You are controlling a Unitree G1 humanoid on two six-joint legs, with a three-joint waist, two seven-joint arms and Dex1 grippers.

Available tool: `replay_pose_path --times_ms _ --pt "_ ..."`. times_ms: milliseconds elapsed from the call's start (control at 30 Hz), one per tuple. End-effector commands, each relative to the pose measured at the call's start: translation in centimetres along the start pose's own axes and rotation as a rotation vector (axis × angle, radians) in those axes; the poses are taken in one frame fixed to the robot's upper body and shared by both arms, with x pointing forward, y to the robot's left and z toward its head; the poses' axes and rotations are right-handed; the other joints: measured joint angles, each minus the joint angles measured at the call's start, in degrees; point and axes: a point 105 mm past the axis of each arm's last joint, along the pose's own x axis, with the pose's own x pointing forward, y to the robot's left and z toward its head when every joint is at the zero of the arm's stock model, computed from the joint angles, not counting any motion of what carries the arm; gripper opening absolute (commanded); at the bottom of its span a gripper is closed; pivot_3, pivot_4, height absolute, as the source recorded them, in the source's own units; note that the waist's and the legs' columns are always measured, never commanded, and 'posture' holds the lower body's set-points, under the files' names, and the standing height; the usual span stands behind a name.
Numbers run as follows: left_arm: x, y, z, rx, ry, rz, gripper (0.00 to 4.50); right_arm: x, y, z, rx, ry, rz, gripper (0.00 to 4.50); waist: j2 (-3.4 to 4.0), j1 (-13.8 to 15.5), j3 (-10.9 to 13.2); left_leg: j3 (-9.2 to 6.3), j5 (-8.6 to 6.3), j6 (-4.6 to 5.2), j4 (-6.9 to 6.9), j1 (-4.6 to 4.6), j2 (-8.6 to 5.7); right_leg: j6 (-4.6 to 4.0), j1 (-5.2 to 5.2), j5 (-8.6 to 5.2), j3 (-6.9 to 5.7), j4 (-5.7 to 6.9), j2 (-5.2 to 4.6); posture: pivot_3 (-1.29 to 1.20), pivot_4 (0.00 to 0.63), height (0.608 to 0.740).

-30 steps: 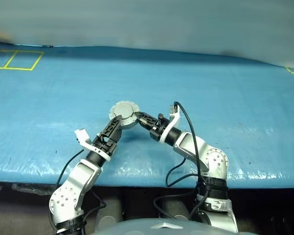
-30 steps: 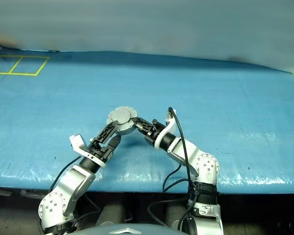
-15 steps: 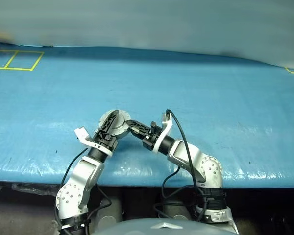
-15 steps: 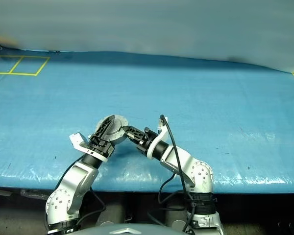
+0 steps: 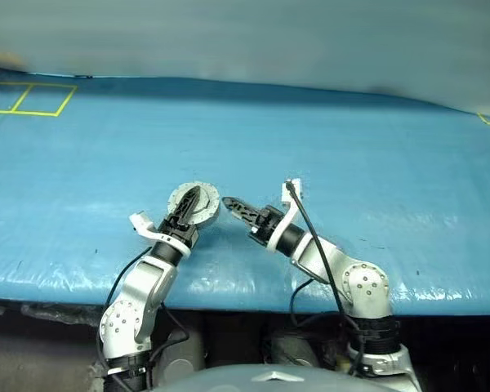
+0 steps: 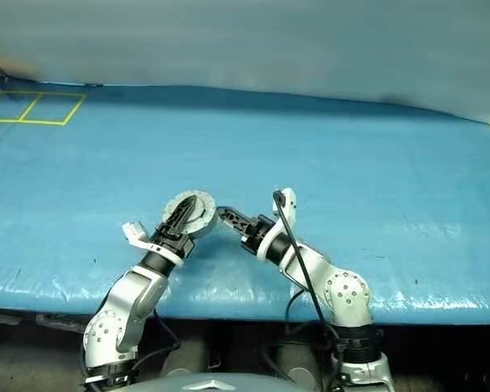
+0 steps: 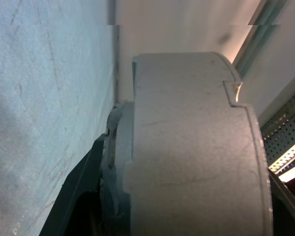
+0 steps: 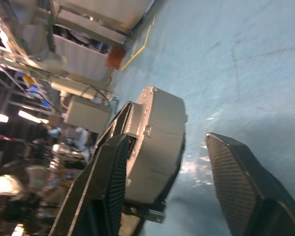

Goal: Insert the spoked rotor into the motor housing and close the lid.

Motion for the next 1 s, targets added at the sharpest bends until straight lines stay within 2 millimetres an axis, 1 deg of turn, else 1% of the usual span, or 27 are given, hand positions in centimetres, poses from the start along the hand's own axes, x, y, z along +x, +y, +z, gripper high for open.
replay_pose_path --times_ms 33,133,200,267,367,433,500,567,600,700,767,900,933,967,1000 --pt "1.4 -1.8 1.0 0.063 -0.008 -0.047 2.38 -0.9 0.8 0.9 -0.156 -0.07 0.036 3.52 0.0 0.03 0.0 0.0 0.0 -0.01 0.01 0.0 0.0 0.0 0.0 0.0 0.0 0.0 0.05 0.0 0.15 0.74" --pt "2.8 -1.6 2.7 0.121 -0.028 -0.018 2.38 -1.7 0.4 1.4 -0.336 -0.105 -0.001 4.49 -0.02 0.16 0.01 -0.05 0.04 -0.03 0.03 0.0 -0.24 0.0 0.03 0.0 -0.02 0.01 0.09 0.0 0.15 0.74" --pt "3.7 -1.3 3.6 0.173 -0.03 0.009 2.38 -2.0 -0.2 1.0 -0.539 -0.069 -0.049 4.5 -0.02 0.09 0.01 -0.06 0.05 -0.02 0.06 0.0 -0.31 0.04 0.05 0.03 0.01 0.01 0.07 0.0 0.15 0.74" --pt "4.8 -1.1 4.5 0.202 -0.03 0.027 2.38 -2.3 -1.3 -0.1 -0.699 -0.012 -0.09 4.5 -0.03 0.09 0.01 -0.03 0.05 0.0 0.08 0.02 -0.36 0.09 0.05 0.05 0.06 -0.01 0.06 0.0 0.15 0.74" --pt "6.4 -0.7 6.0 0.254 -0.035 0.06 2.38 -2.5 -2.2 -1.1 -0.86 0.025 -0.125 4.5 -0.05 0.08 0.02 -0.07 0.07 -0.03 0.08 0.04 -0.36 0.1 0.07 0.04 0.02 0.01 0.08 0.0 0.15 0.74" --pt "7.6 -0.6 7.0 0.291 -0.045 0.083 2.38 -2.5 -2.6 -1.3 -0.955 -0.003 -0.162 4.5 -0.13 0.12 0.07 -0.07 0.1 -0.08 0.06 0.04 -0.36 0.1 0.04 0.04 0.02 0.03 0.08 0.0 0.15 0.74" --pt "8.8 -0.6 8.1 0.323 -0.061 0.104 2.38 -2.5 -2.8 -0.8 -1.06 -0.093 -0.205 4.5 -0.29 0.15 0.16 -0.08 0.12 -0.1 0.06 0.04 -0.37 0.11 0.05 0.04 0.01 0.03 0.08 0.0 0.15 0.74" --pt "9.7 -0.6 8.7 0.352 -0.067 0.119 2.38 -2.4 -3.0 -1.1 -1.097 -0.108 -0.205 4.5 -0.44 0.12 0.25 -0.09 0.14 -0.12 0.08 0.03 -0.38 0.16 0.06 0.06 -0.01 0.01 0.08 0.0 0.15 0.74" --pt "10.4 -0.3 9.3 0.373 -0.08 0.152 2.38 -2.4 -3.2 -1.3 -1.103 -0.106 -0.21 4.5 -0.5 0.11 0.29 -0.08 0.25 -0.29 0.08 0.03 -0.4 0.18 0.08 0.07 0.0 0.0 0.06 0.0 0.15 0.74" --pt "11.8 0.2 10.5 0.46 -0.102 0.225 2.38 -2.3 -3.5 -1.7 -1.112 -0.103 -0.218 4.5 -0.68 0.18 0.39 -0.09 0.3 -0.36 0.08 0.02 -0.44 0.2 0.08 0.08 -0.04 -0.01 0.03 0.0 0.15 0.74" --pt "12.3 0.4 10.7 0.477 -0.099 0.241 2.38 -2.2 -3.7 -1.9 -1.114 -0.101 -0.222 4.5 -0.68 0.14 0.39 -0.08 0.3 -0.36 0.07 0.02 -0.43 0.2 0.08 0.08 -0.03 -0.01 0.03 0.0 0.15 0.74" --pt "12.8 2.0 10.7 0.495 -0.069 0.343 2.38 -1.9 -3.8 -2.6 -1.131 -0.076 -0.222 4.5 -0.68 0.09 0.39 -0.09 0.31 -0.37 0.04 0.04 -0.42 0.19 0.08 0.08 -0.05 0.0 0.02 0.0 0.15 0.74" --pt "12.7 2.3 10.7 0.504 -0.061 0.363 3.1 -1.9 -3.8 -2.8 -1.127 -0.072 -0.224 4.5 -0.68 0.09 0.39 -0.09 0.32 -0.38 0.04 0.05 -0.41 0.19 0.09 0.08 -0.05 0.02 0.02 0.0 0.15 0.74" --pt "12.6 2.6 10.8 0.505 -0.057 0.382 3.3 -1.9 -3.8 -2.9 -1.123 -0.07 -0.223 4.5 -0.67 0.07 0.38 -0.09 0.32 -0.39 0.04 0.08 -0.41 0.19 0.11 0.08 -0.05 0.03 0.02 0.0 0.15 0.74" --pt "12.4 2.9 10.9 0.505 -0.051 0.398 3.65 -1.9 -3.8 -3.0 -1.12 -0.067 -0.223 4.5 -0.67 0.05 0.37 -0.1 0.33 -0.4 0.04 0.18 -0.4 0.19 0.19 0.08 -0.06 0.04 0.02 0.0 0.15 0.74"
